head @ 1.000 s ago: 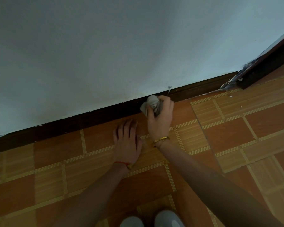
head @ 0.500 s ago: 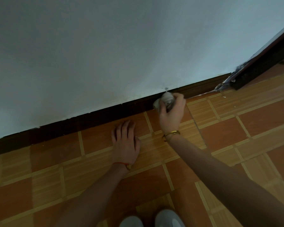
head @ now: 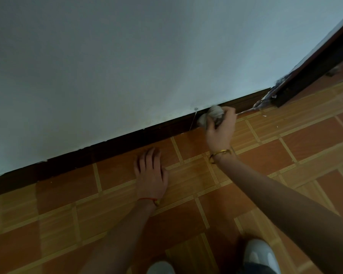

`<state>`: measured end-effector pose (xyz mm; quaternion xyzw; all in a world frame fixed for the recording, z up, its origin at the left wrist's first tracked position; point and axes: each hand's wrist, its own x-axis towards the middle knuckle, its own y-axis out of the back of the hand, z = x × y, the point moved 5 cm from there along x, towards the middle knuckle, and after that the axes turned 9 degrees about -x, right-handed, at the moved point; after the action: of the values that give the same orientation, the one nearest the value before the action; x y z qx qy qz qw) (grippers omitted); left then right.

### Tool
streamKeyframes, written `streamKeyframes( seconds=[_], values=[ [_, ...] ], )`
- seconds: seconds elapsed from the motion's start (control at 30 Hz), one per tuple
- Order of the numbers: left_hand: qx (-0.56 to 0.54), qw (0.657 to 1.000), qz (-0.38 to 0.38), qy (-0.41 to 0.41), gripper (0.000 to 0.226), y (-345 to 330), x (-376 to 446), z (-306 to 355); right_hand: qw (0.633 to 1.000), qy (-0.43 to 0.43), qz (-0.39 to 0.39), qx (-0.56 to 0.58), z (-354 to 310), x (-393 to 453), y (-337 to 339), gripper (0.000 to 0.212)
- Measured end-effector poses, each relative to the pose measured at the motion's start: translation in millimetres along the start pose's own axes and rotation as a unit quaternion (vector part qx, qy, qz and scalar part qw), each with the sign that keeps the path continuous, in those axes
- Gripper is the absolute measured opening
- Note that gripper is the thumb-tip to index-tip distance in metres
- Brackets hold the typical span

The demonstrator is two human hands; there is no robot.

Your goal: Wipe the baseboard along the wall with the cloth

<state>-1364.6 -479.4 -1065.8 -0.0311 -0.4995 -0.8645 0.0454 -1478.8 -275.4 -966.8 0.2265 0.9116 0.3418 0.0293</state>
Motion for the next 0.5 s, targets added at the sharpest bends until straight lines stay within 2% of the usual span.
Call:
streamKeyframes(
  seconds=[0.1,0.17,0.27,0.43,0.5],
  values=[
    [0.008,1.0,0.008,-0.005,0.053,-1,-1,0,0.996,0.067,-0.064,0.005,-18,-33,-23,0.033],
    [0.01,1.0,0.016,-0.015,0.053,0,-1,1,0.994,0.08,-0.062,0.031,-23,-45,-31,0.032],
    [0.019,0.999,0.019,-0.022,0.054,0,-2,0,0.997,0.049,-0.028,0.051,-15,-34,-22,0.032],
    [0.011,1.0,0.025,-0.015,0.051,-3,0,2,0.995,-0.022,0.084,0.048,19,26,24,0.033],
    [0.004,1.0,0.025,-0.007,0.051,-3,0,4,0.993,-0.025,0.107,0.047,26,45,38,0.033]
  ],
)
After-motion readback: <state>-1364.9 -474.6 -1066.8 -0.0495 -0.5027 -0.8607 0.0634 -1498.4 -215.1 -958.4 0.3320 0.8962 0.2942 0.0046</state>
